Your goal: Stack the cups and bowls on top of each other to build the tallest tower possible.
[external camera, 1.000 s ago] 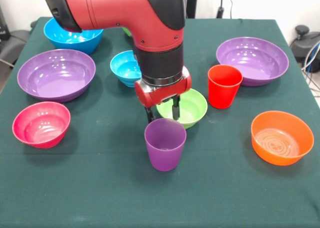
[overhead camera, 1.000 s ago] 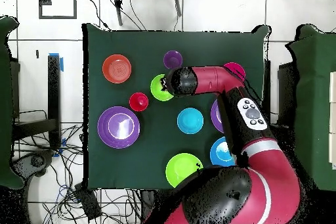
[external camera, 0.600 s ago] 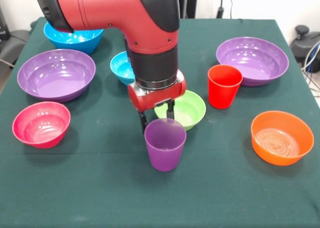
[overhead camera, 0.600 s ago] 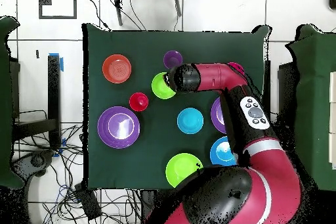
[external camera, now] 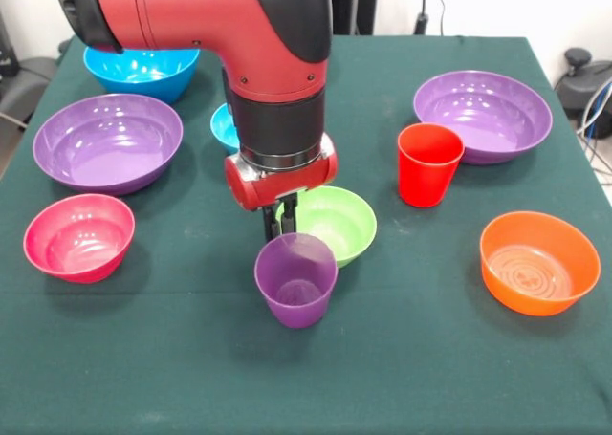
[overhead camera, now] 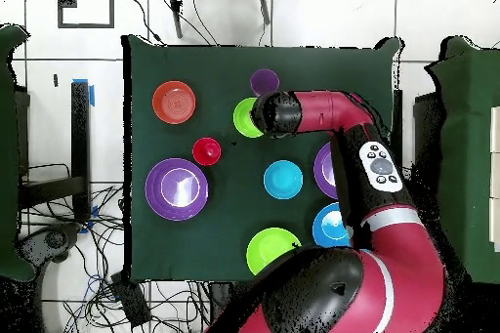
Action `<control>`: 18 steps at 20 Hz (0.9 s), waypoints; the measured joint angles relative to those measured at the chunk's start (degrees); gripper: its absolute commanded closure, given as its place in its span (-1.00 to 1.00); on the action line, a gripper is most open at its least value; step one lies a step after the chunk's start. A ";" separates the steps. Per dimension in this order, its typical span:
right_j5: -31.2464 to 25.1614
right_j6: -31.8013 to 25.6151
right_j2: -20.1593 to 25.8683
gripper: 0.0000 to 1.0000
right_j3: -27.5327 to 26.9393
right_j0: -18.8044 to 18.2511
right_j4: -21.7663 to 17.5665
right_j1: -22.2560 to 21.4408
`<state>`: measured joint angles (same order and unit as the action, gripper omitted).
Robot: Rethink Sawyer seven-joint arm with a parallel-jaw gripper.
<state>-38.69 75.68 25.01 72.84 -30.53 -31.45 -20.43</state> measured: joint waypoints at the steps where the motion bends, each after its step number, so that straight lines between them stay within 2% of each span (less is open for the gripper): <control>1: 0.00 0.00 -0.07 1.00 0.00 0.01 -0.02 0.01; 18: 0.02 0.00 -1.30 1.00 -0.02 0.68 -0.04 -0.05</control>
<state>-38.66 75.68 23.71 72.82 -29.85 -31.49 -20.48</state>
